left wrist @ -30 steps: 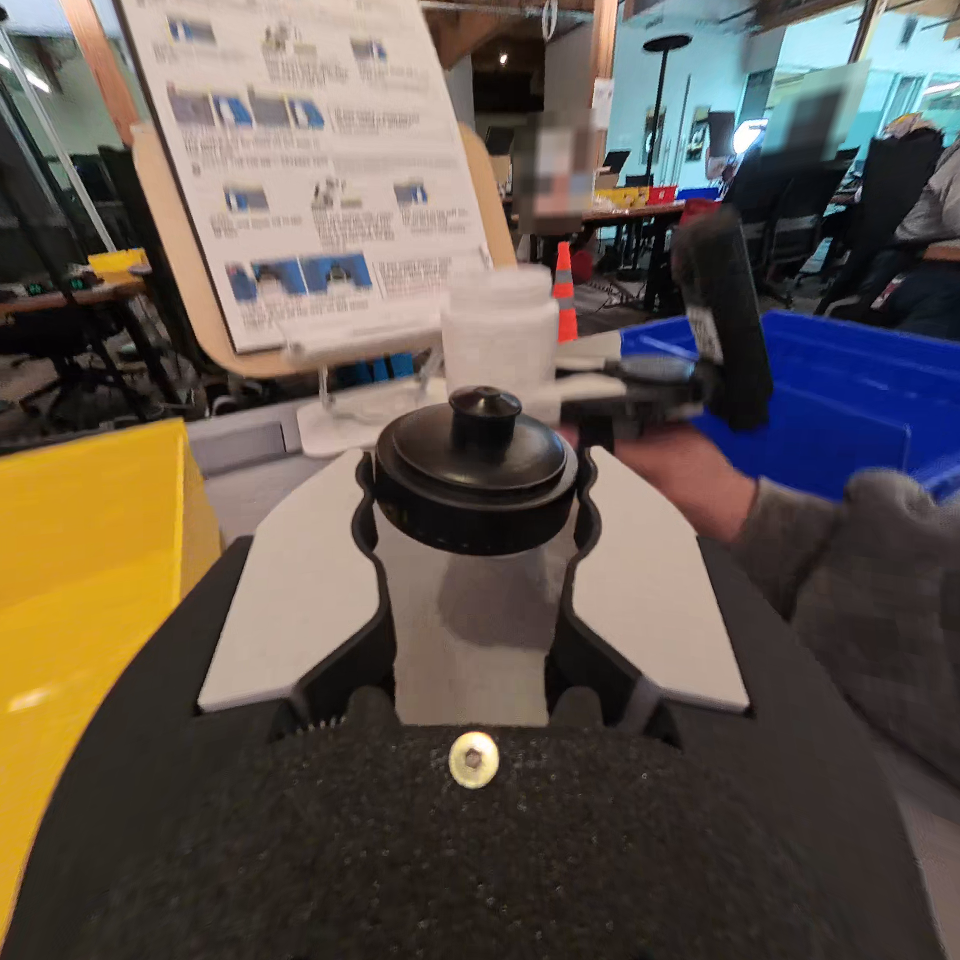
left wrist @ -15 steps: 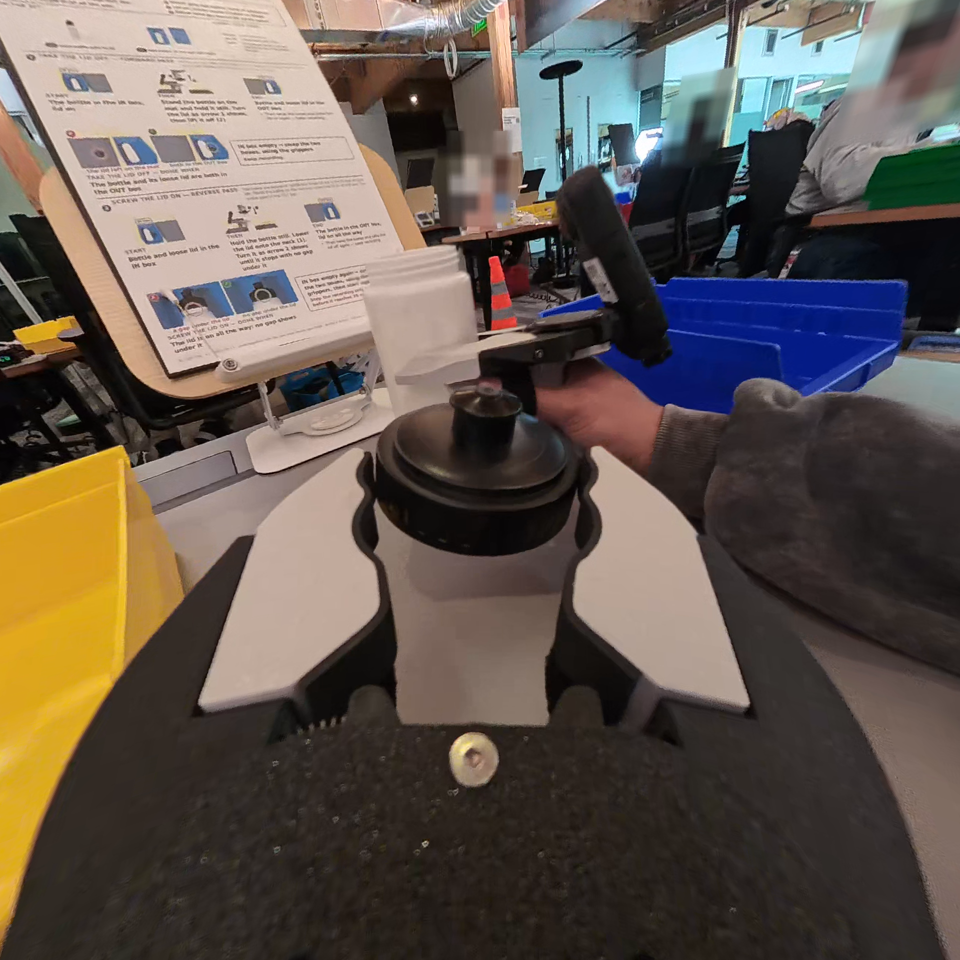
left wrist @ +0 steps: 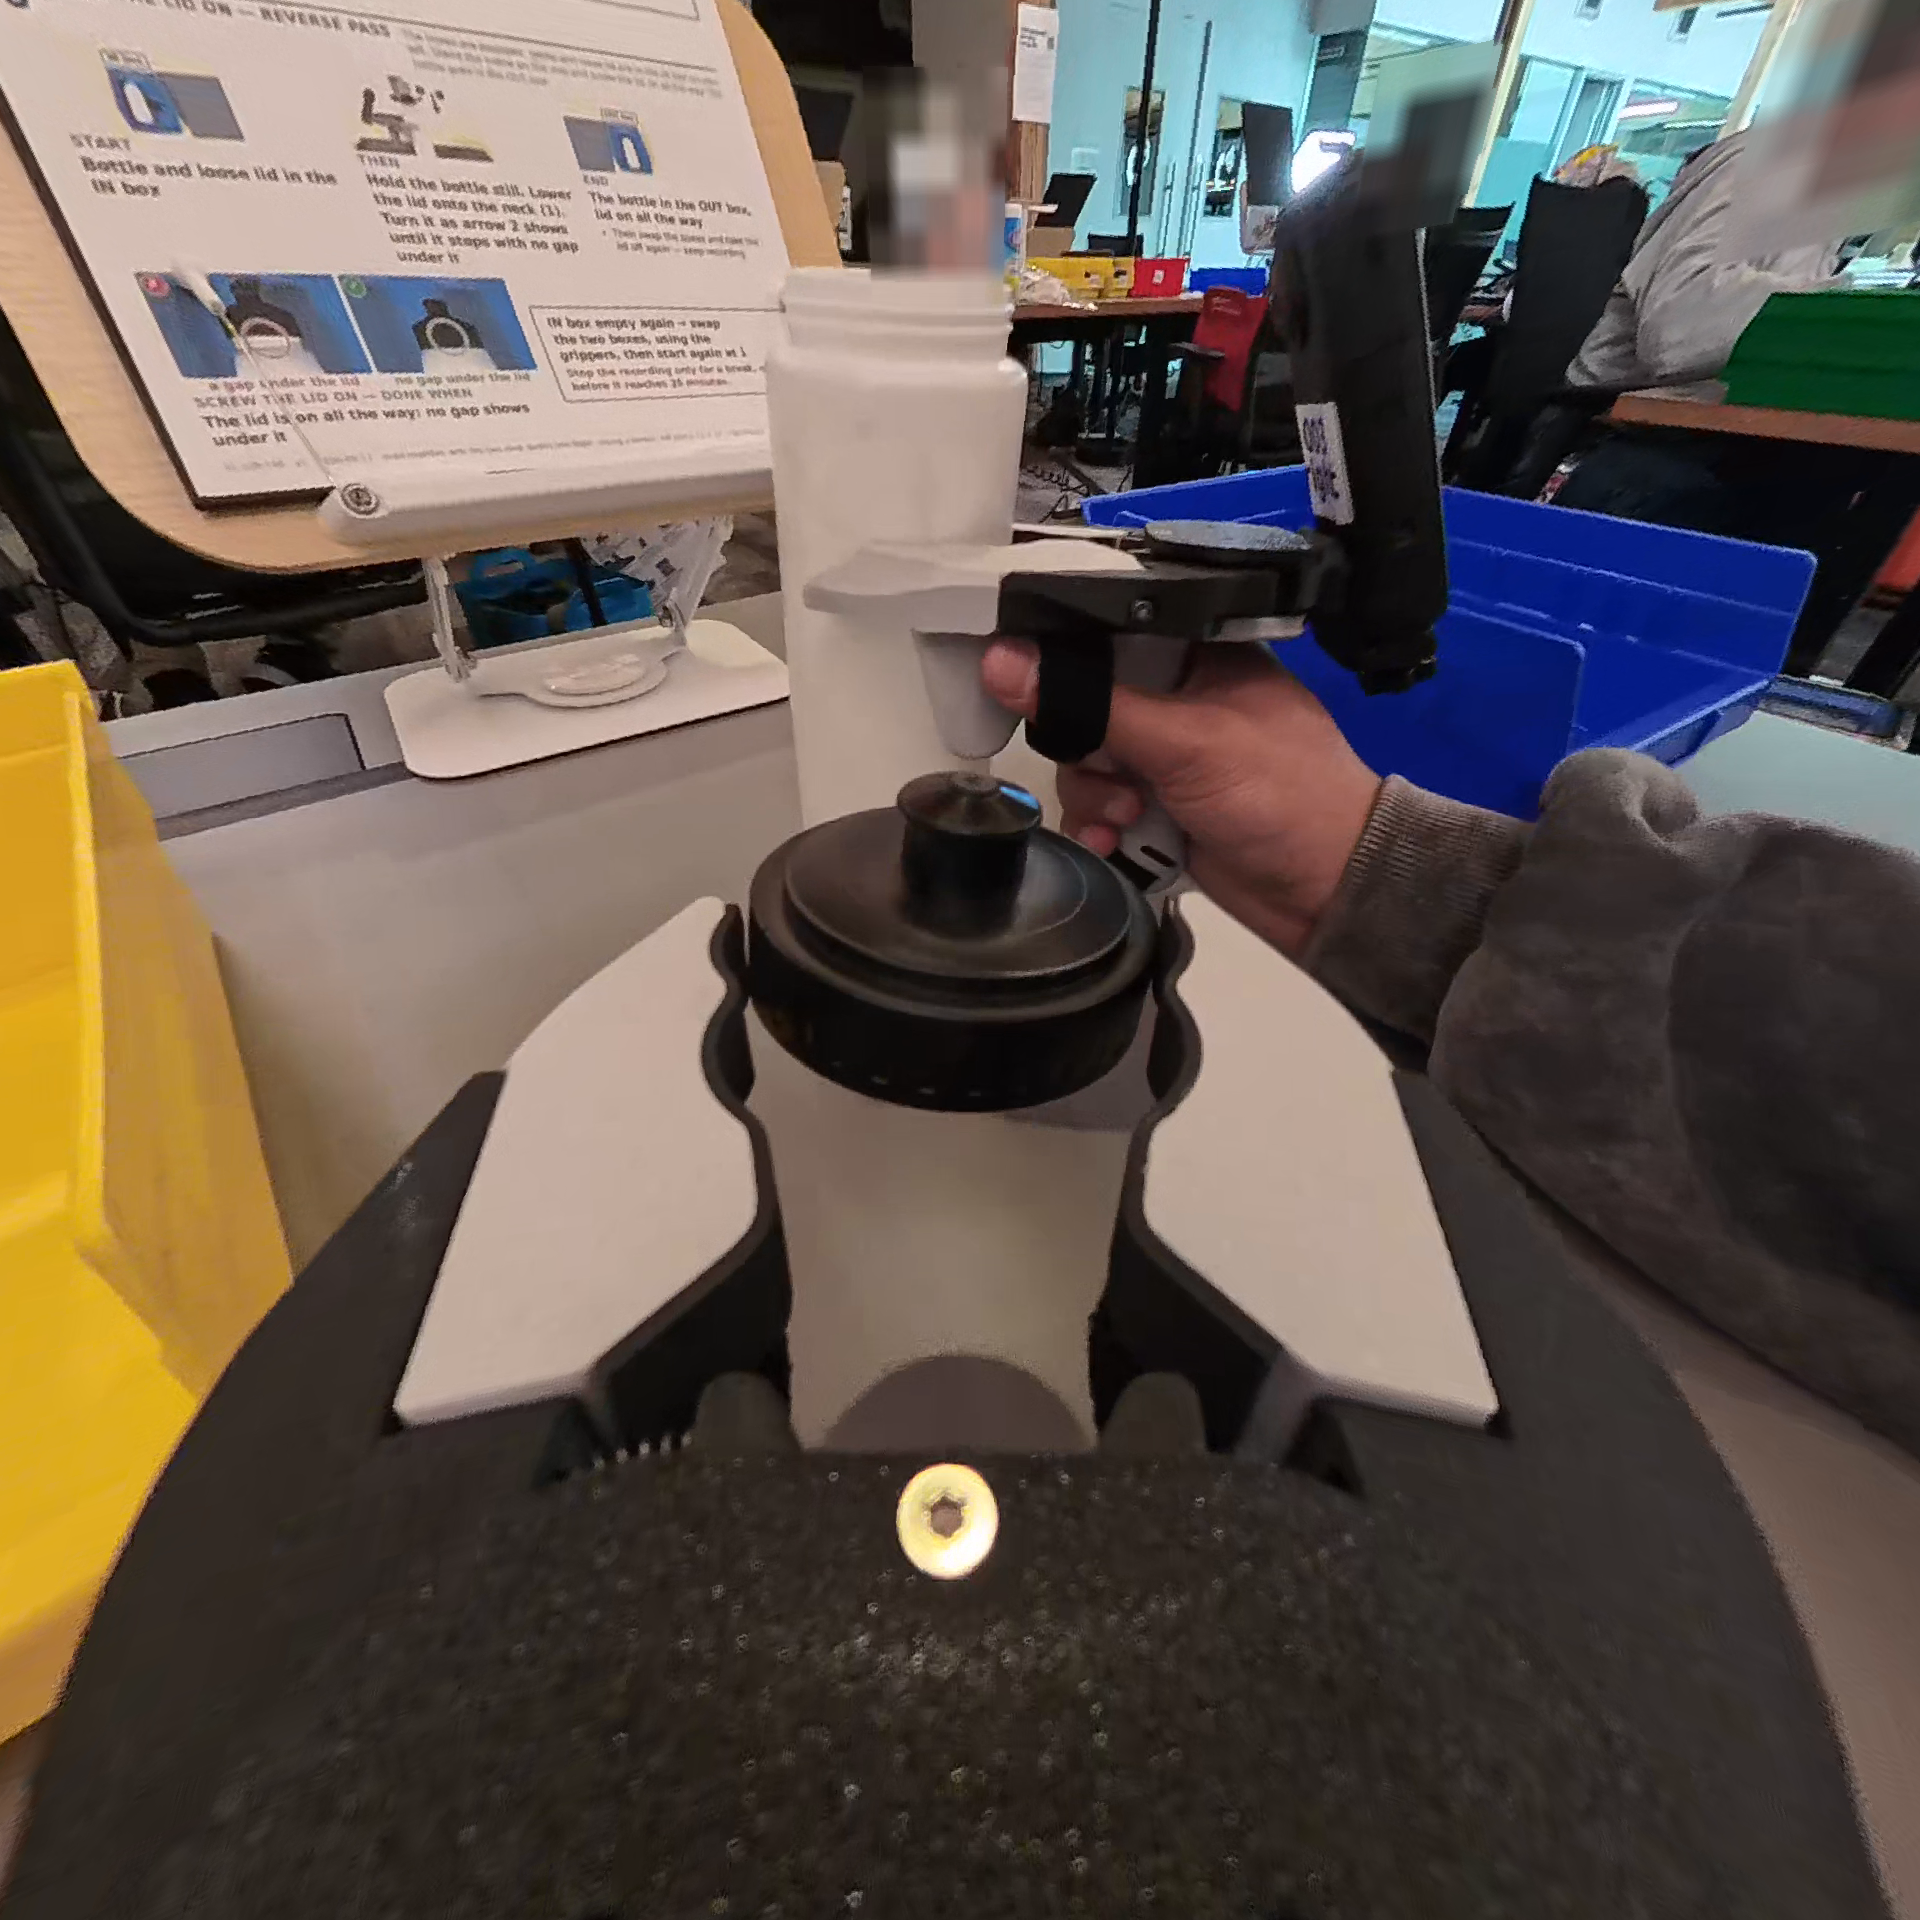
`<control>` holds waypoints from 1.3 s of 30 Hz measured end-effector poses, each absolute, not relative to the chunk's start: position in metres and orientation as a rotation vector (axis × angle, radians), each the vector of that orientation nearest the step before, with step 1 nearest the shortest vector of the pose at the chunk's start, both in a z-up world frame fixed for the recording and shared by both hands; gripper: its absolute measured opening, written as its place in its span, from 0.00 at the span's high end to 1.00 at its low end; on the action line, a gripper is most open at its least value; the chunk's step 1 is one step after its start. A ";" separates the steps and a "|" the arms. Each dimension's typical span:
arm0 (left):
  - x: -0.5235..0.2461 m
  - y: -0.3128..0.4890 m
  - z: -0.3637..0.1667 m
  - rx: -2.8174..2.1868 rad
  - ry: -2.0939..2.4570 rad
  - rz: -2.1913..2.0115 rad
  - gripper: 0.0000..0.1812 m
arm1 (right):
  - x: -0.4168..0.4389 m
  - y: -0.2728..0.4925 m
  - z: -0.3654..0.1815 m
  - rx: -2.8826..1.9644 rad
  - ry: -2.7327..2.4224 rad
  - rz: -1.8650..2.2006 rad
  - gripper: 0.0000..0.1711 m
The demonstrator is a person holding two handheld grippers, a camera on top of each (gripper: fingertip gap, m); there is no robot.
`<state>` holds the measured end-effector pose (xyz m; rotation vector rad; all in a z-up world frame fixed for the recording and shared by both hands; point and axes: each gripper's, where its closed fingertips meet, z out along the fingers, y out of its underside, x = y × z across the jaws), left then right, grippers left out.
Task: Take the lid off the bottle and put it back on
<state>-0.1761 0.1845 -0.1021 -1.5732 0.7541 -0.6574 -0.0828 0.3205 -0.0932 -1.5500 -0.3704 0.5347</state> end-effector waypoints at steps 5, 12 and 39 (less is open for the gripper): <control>-0.174 0.183 -0.101 -1.565 0.760 -0.657 0.59 | -0.084 0.318 -0.093 -1.678 -0.352 0.562 0.49; -0.177 0.186 -0.107 -1.622 0.718 -0.717 0.59 | -0.044 0.266 0.040 -1.570 -0.318 0.572 0.49; -0.172 0.182 -0.115 -1.626 0.787 -0.670 0.59 | 0.279 0.202 -0.207 -2.898 0.493 -0.352 0.48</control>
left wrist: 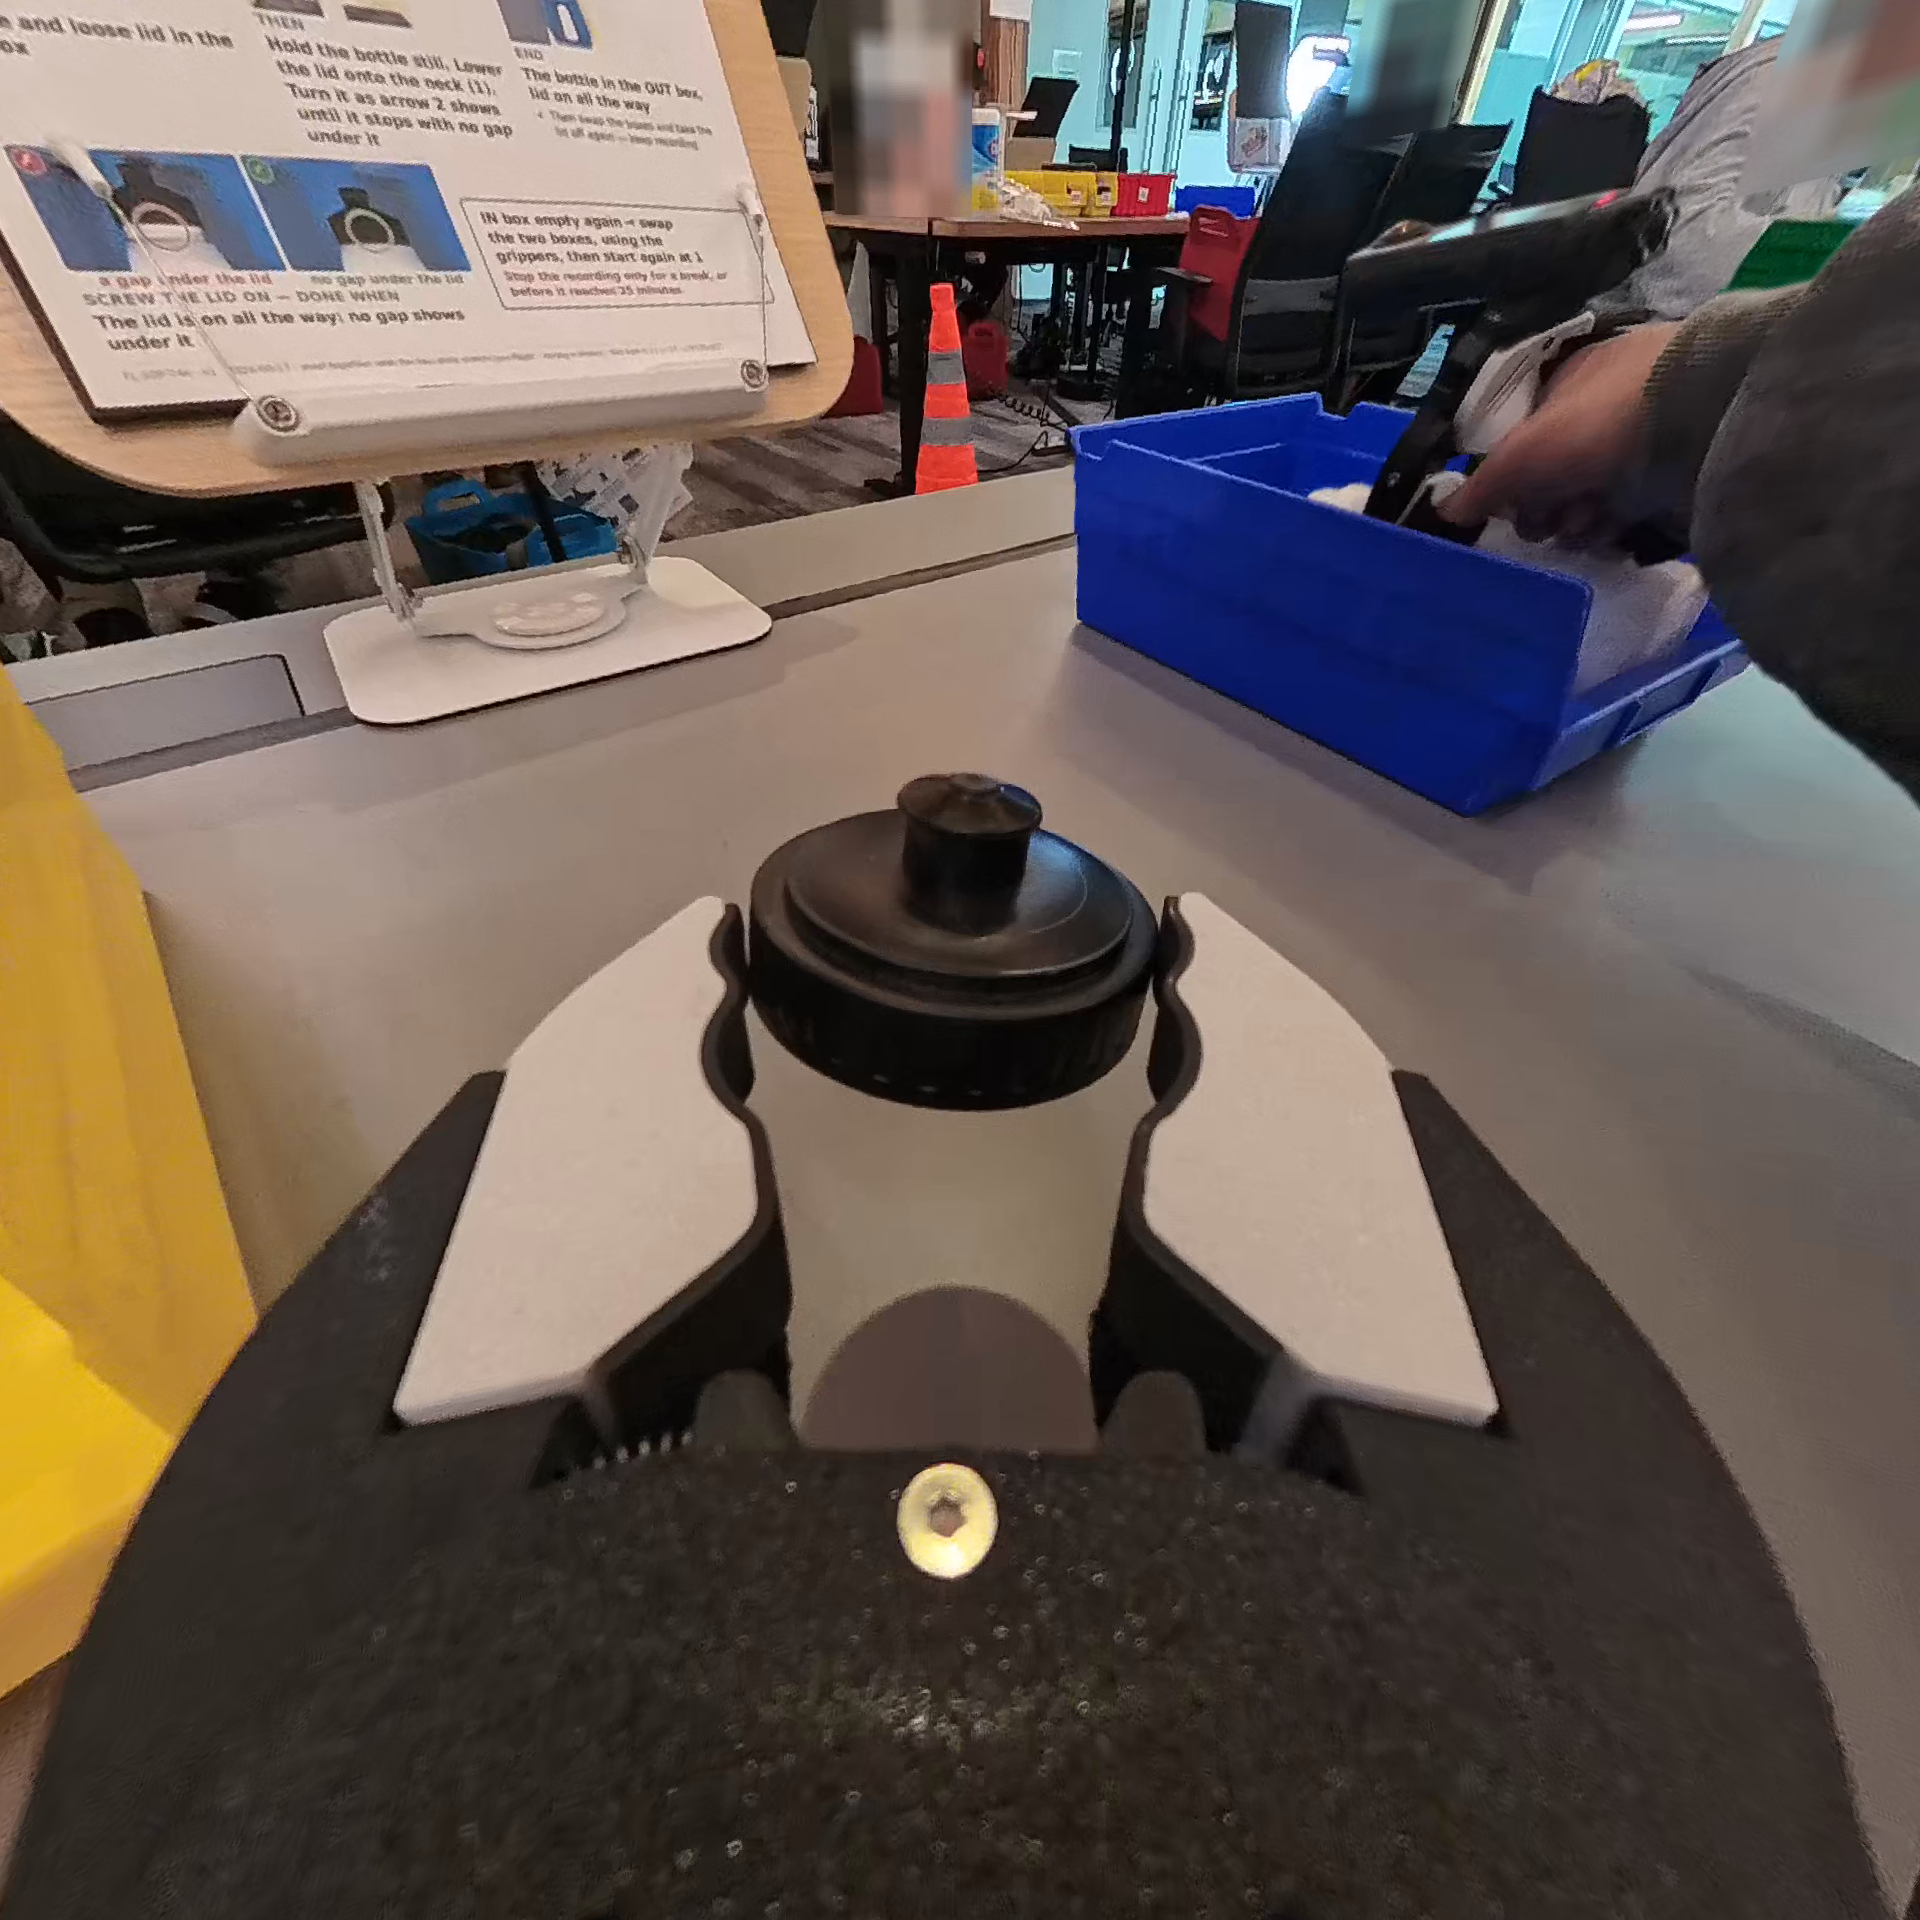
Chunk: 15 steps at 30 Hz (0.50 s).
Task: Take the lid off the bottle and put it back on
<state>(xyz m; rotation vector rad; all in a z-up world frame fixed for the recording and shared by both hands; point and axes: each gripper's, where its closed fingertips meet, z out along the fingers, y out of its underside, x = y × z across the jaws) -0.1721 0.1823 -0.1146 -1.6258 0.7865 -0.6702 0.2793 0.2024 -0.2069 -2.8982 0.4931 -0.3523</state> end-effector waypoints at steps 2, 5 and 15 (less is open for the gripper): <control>-0.172 0.182 -0.114 -1.623 0.788 -0.673 0.59 | 0.283 0.204 -0.207 -2.889 0.500 -0.400 0.48; -0.173 0.181 -0.114 -1.618 0.791 -0.675 0.59 | 0.284 0.203 -0.207 -2.892 0.483 -0.431 0.48; -0.167 0.172 -0.100 -1.550 0.797 -0.783 0.59 | 0.145 0.220 -0.060 -2.190 -0.020 0.304 0.45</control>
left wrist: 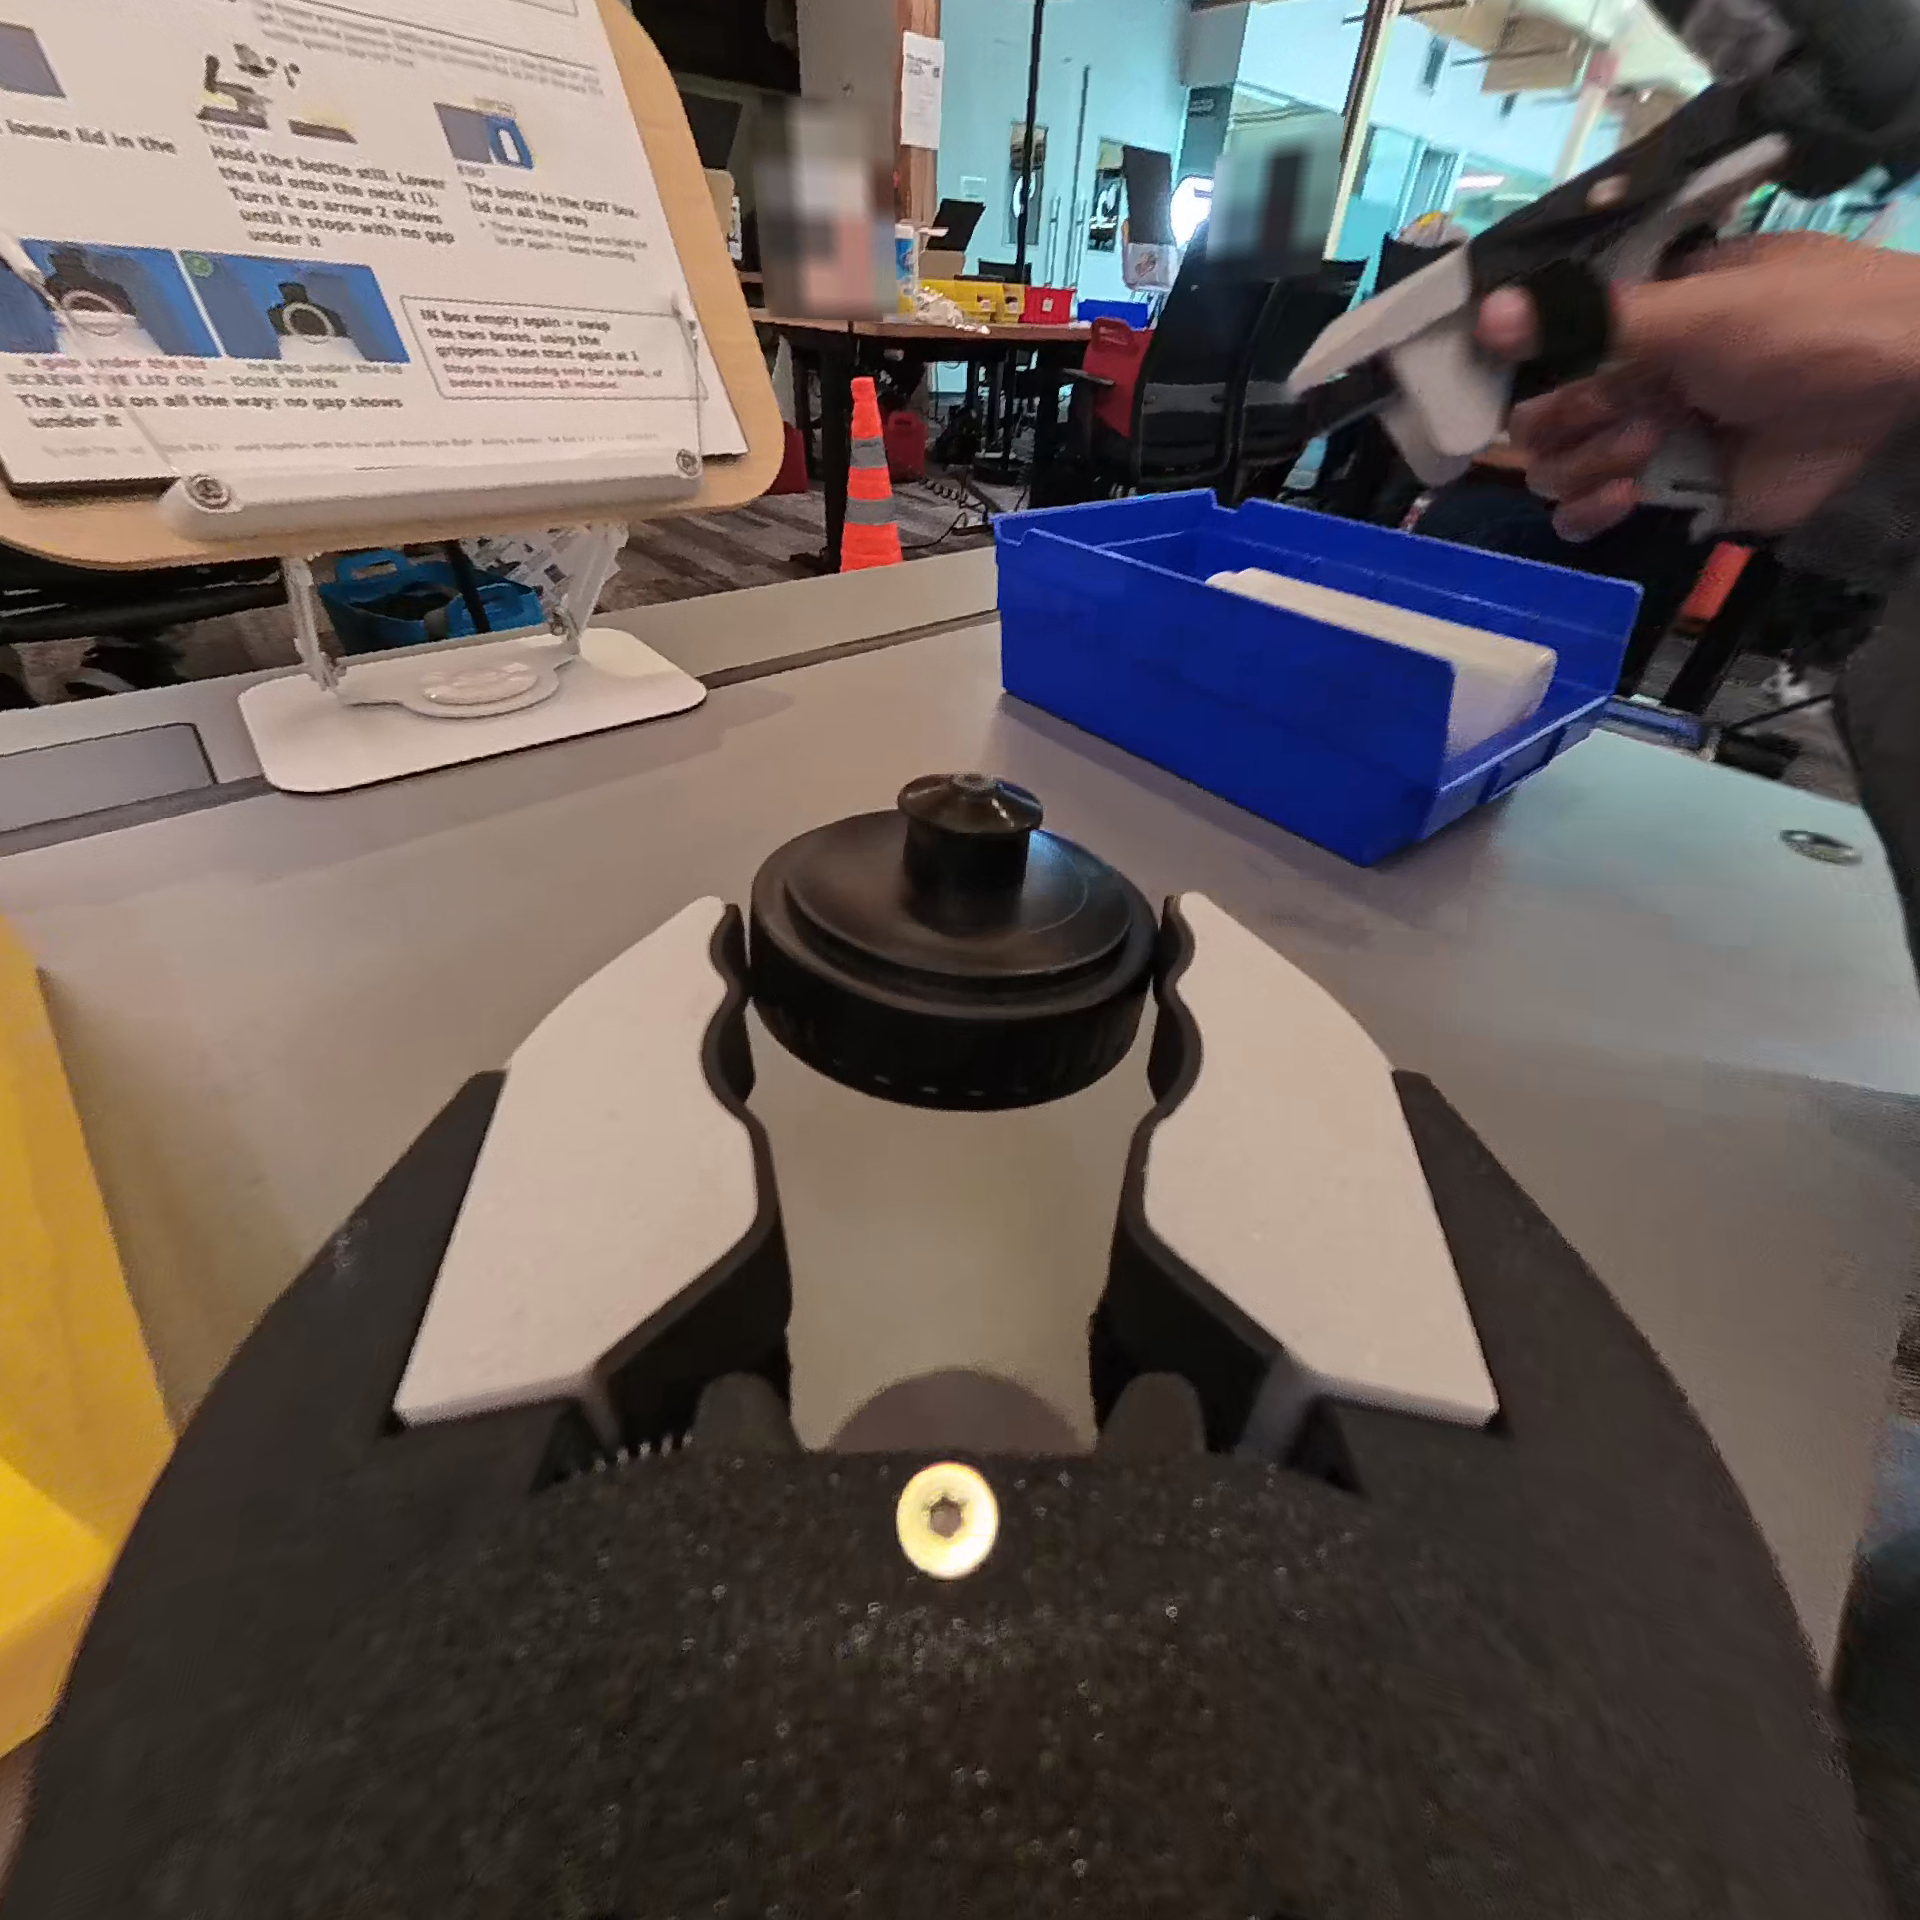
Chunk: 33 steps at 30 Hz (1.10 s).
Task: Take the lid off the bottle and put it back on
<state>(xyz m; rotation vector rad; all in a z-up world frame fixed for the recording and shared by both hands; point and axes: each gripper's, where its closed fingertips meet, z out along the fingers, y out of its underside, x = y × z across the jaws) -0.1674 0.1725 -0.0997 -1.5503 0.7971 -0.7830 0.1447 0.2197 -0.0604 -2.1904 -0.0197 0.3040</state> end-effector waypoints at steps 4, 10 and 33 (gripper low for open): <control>-0.162 0.168 -0.096 -1.519 0.815 -0.831 0.59 | 0.031 0.159 -0.034 -1.893 -0.371 0.701 0.48; -0.149 0.161 -0.093 -1.449 0.898 -0.822 0.59 | -0.038 0.120 -0.052 -1.729 -0.439 0.879 0.50; -0.138 0.158 -0.120 -1.338 1.148 -0.317 0.59 | -0.160 0.156 -0.124 -2.181 -0.669 0.608 0.57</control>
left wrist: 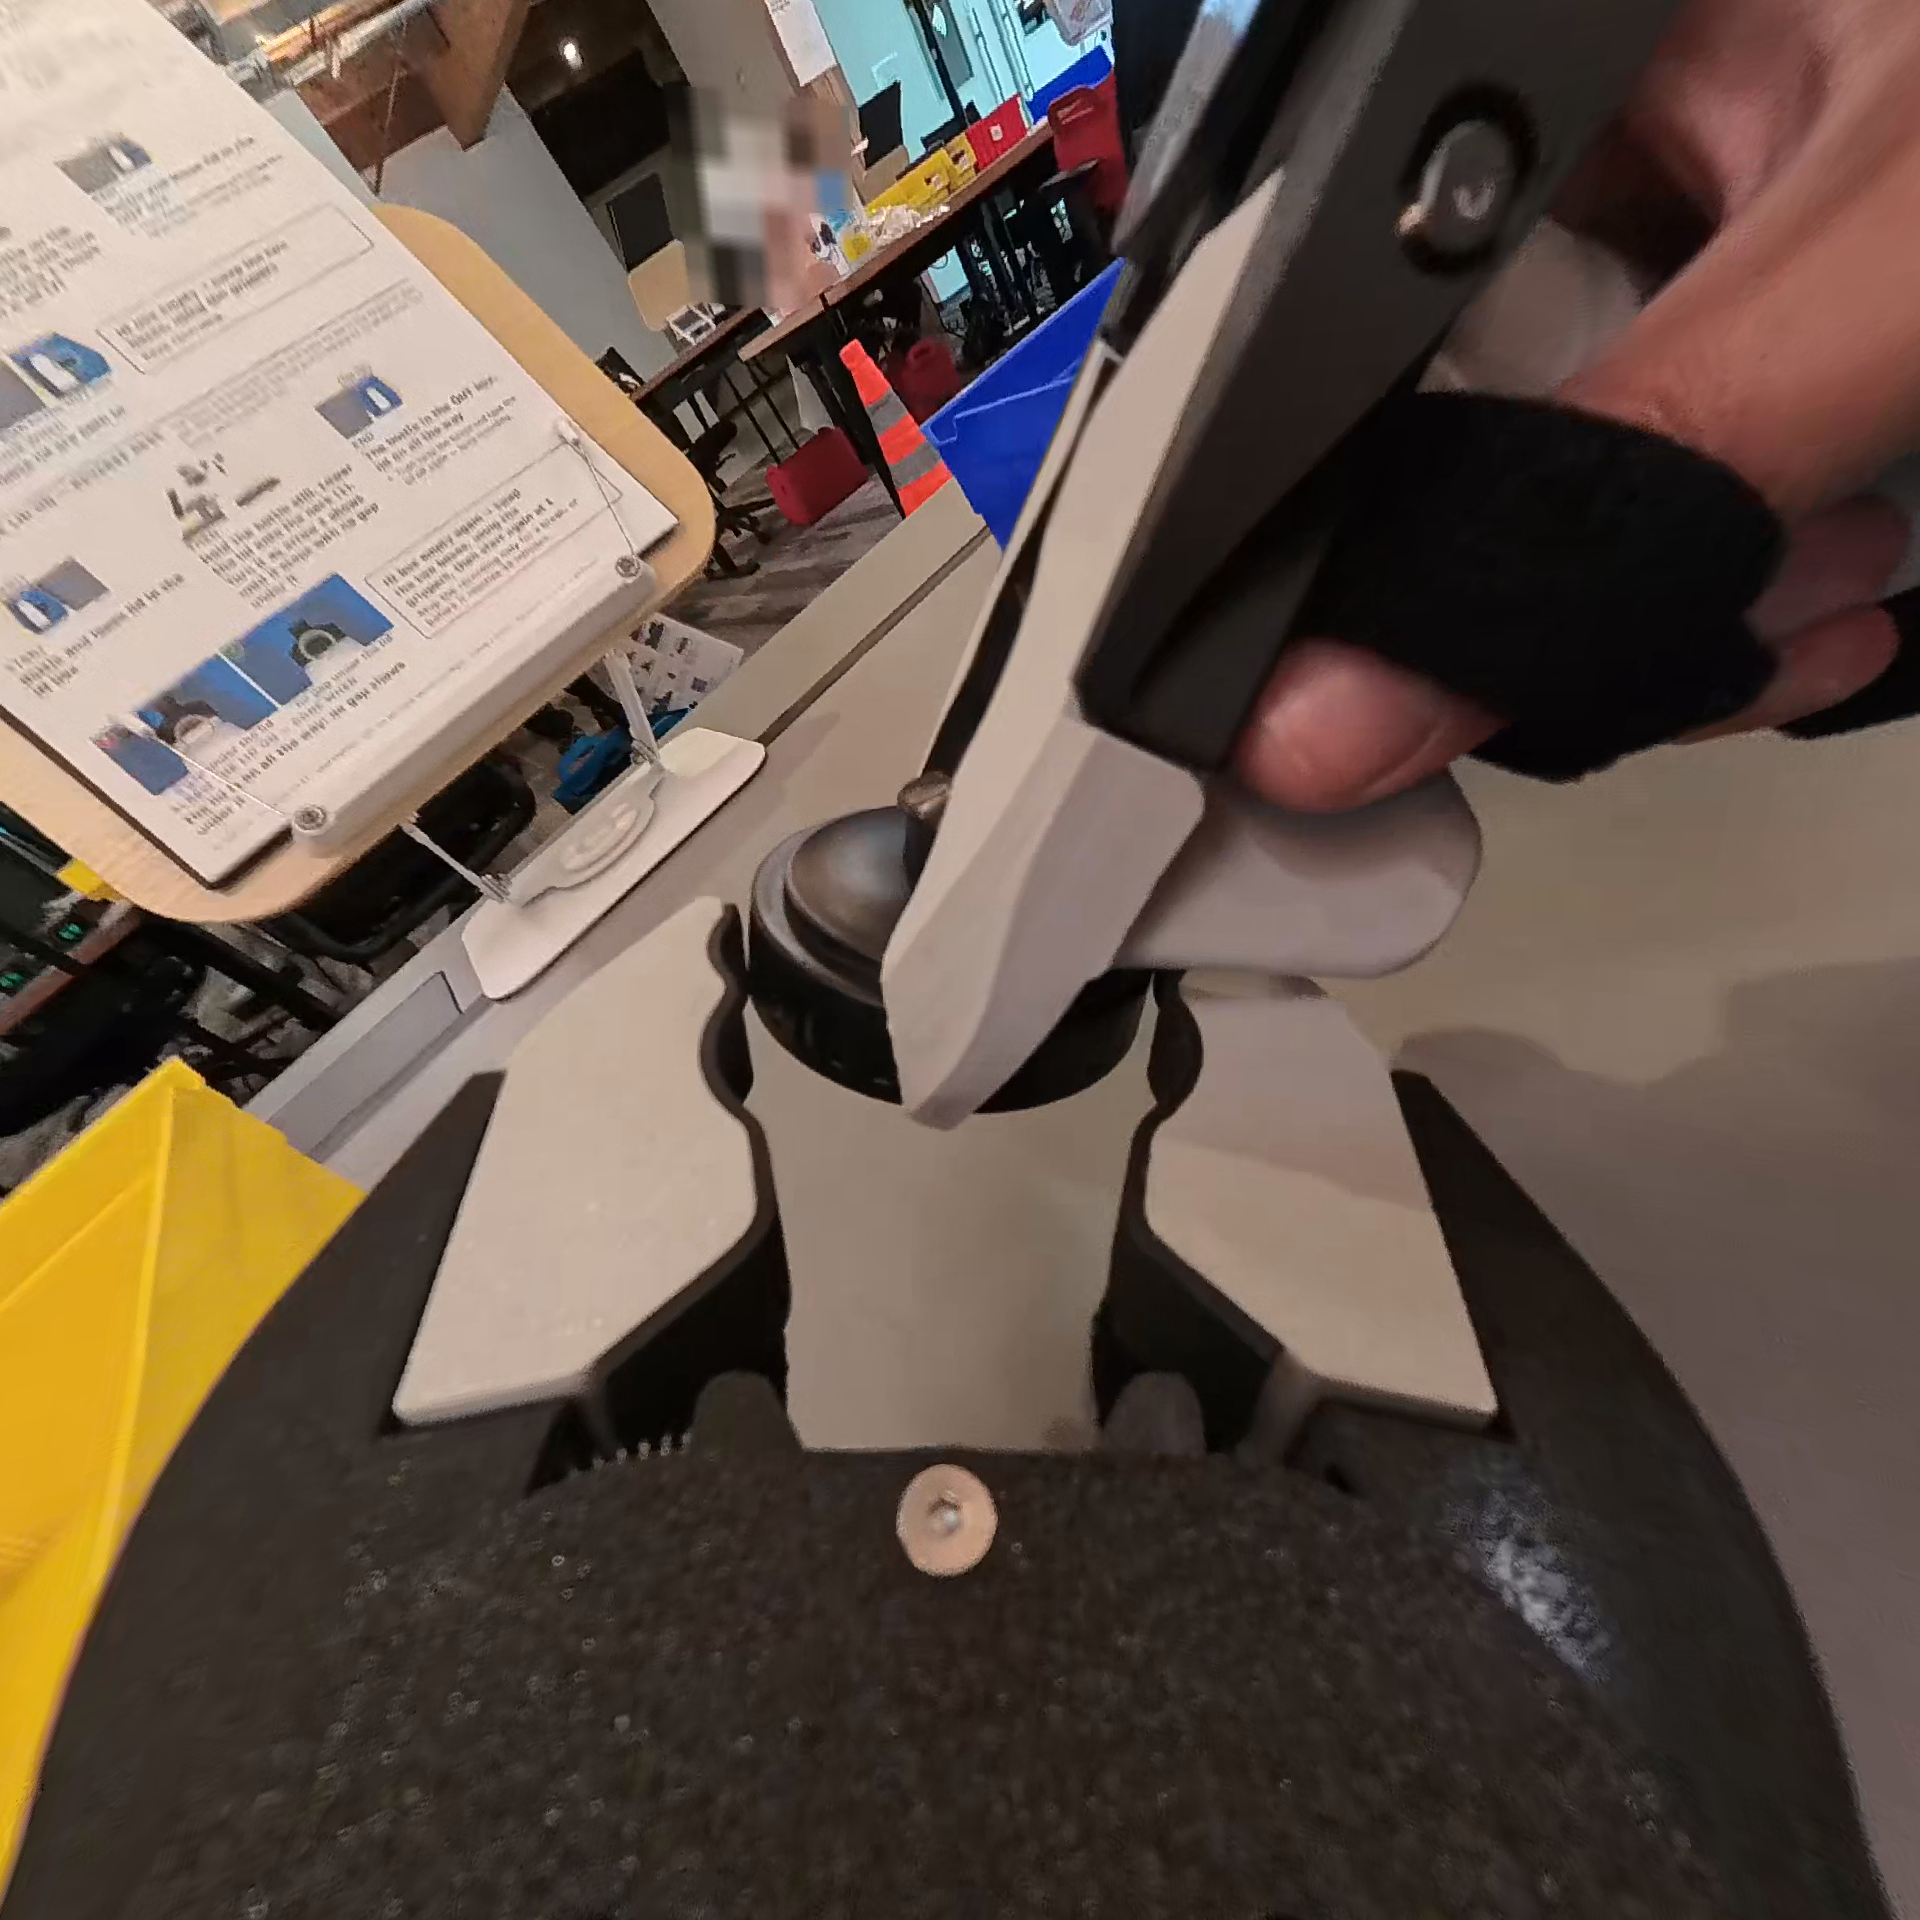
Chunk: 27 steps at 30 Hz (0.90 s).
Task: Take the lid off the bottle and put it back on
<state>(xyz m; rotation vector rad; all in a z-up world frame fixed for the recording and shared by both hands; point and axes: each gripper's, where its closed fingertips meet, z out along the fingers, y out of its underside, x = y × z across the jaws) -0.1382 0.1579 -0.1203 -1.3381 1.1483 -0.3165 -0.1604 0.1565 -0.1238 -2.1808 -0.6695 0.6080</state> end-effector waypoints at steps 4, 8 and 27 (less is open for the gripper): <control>-0.151 0.155 -0.132 -1.507 1.095 -0.391 0.53 | -0.151 0.157 -0.121 -2.176 -0.629 0.597 0.57; -0.155 0.145 -0.123 -1.649 0.944 -0.738 0.54 | -0.112 0.158 -0.099 -2.160 -0.583 0.513 0.57; -0.152 0.152 -0.131 -1.677 0.938 -0.810 0.57 | 0.216 0.236 -0.190 -2.858 -0.173 -0.080 0.57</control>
